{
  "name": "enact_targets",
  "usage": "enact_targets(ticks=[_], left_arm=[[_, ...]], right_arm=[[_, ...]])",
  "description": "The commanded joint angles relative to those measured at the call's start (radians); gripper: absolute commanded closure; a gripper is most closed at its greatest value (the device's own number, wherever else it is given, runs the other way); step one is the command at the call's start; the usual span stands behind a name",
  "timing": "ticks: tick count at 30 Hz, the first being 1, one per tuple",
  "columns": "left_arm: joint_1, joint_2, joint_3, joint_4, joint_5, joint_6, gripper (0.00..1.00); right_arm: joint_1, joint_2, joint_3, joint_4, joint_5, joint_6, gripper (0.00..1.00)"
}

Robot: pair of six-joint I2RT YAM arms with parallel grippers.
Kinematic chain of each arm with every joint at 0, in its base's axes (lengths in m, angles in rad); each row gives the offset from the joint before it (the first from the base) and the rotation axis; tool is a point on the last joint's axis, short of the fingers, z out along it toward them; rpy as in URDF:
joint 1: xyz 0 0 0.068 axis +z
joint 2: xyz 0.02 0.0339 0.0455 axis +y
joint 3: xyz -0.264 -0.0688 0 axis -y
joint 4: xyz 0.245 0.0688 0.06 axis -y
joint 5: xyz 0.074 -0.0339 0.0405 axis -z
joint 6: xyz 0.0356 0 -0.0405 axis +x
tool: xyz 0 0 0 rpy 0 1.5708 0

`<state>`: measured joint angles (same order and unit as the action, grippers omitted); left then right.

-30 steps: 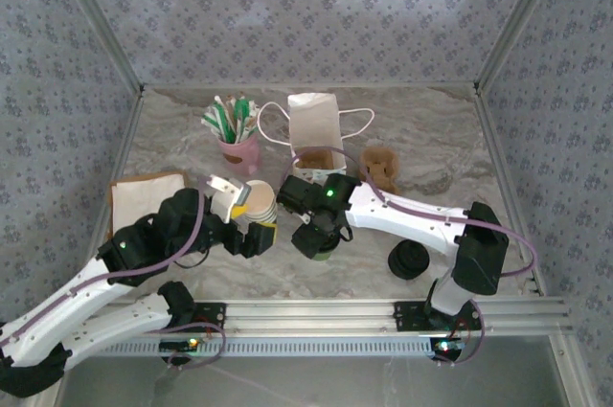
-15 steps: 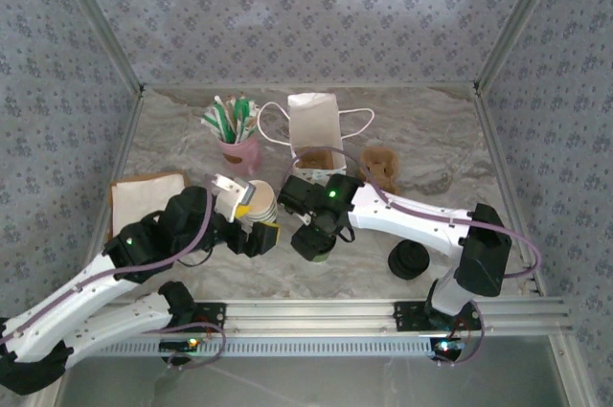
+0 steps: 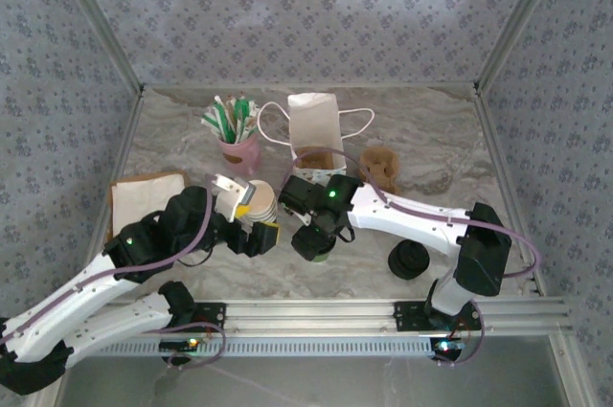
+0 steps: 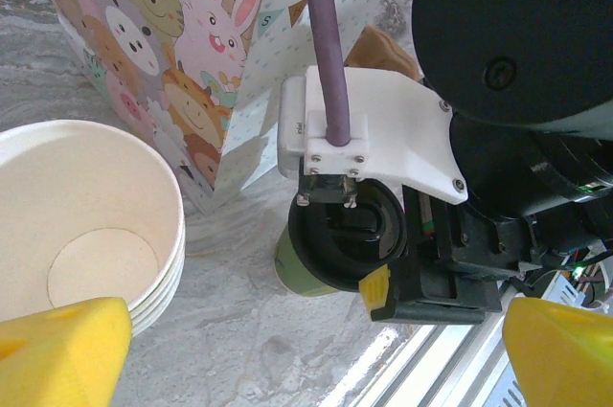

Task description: Pack the takeout coffee

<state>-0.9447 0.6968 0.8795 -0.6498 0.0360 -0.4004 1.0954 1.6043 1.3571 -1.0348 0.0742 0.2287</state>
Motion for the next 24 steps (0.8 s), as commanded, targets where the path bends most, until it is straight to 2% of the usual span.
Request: enact_targets(ticks=[1,11,24], left_arm=[[0.000,-0.004,0.008,0.027,0.007,0.013,0.00],[0.001,-0.005,0.005,0.027,0.007,0.015,0.01],[0.001,-0.011,0.002,0.026,0.006,0.015,0.01]], right_arm=[[-0.009,0.015,0.000,0.000,-0.005,0.003,0.15],[-0.013,0.031,0.011,0.003,0.000,0.001,0.16],[-0.011,0.023,0.031,-0.016,0.012,0.006,0.24]])
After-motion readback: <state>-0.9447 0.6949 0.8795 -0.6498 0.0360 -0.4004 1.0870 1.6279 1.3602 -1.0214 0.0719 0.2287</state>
